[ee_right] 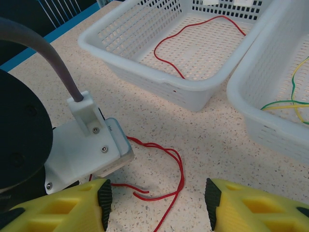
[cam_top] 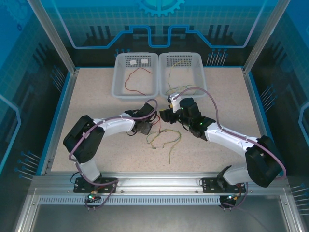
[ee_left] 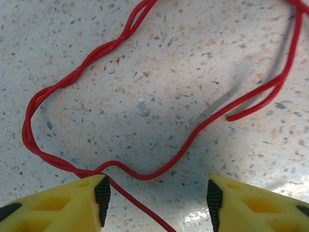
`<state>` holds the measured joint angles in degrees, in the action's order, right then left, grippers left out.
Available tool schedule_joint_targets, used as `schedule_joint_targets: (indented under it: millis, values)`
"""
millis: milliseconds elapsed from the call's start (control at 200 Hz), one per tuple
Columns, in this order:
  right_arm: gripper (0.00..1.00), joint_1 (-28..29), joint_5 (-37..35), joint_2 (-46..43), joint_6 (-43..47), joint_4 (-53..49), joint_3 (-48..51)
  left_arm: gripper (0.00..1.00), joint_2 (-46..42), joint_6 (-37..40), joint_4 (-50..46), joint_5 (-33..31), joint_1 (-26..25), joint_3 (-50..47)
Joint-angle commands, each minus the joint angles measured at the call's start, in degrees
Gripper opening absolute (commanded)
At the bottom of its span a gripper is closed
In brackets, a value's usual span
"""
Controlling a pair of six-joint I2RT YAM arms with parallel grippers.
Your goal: Untangle the cables
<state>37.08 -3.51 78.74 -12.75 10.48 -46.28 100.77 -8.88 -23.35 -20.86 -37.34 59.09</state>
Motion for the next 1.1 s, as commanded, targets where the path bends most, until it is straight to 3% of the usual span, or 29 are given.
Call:
schedule_joint_targets:
  millis: [0, 130, 240, 360, 575, 885, 1096]
  values:
    - [0.56, 0.4, -1.2, -0.8, 0.4, 0.8, 1.2, 0.56, 1.4, -1.1, -0.2, -2.2, -0.1, -0.5]
    - [0.57, 0.4, -1.2, -1.3, 0.3, 1.0, 1.6, 0.47, 1.3, -1.5, 1.0, -3.6, -0.1, -1.1]
    - [0.57, 0.3, -1.5, -1.6, 0.4, 0.9, 1.5, 0.28, 1.6, -1.9, 0.0, -3.6, 0.4, -0.4]
    - [0.59, 0.4, -1.9, -2.1, 0.4, 0.9, 1.6, 0.14, 0.8, -2.5, -0.4, -3.6, 0.9, -0.8]
    - [0.59, 0.3, -1.9, -1.9, 0.4, 0.6, 1.6, 0.0, -3.8, -3.2, -0.5, -3.4, 1.0, -1.2]
    - [0.58, 0.6, 1.3, -1.0, 1.1, 0.0, 0.2, 0.0, -9.9, -4.5, -3.5, -1.3, 1.0, 1.3]
    - [0.58, 1.6, 9.2, -4.0, 8.3, 3.7, 2.3, 0.0, -14.4, -5.5, -5.6, 4.0, 1.1, 3.6]
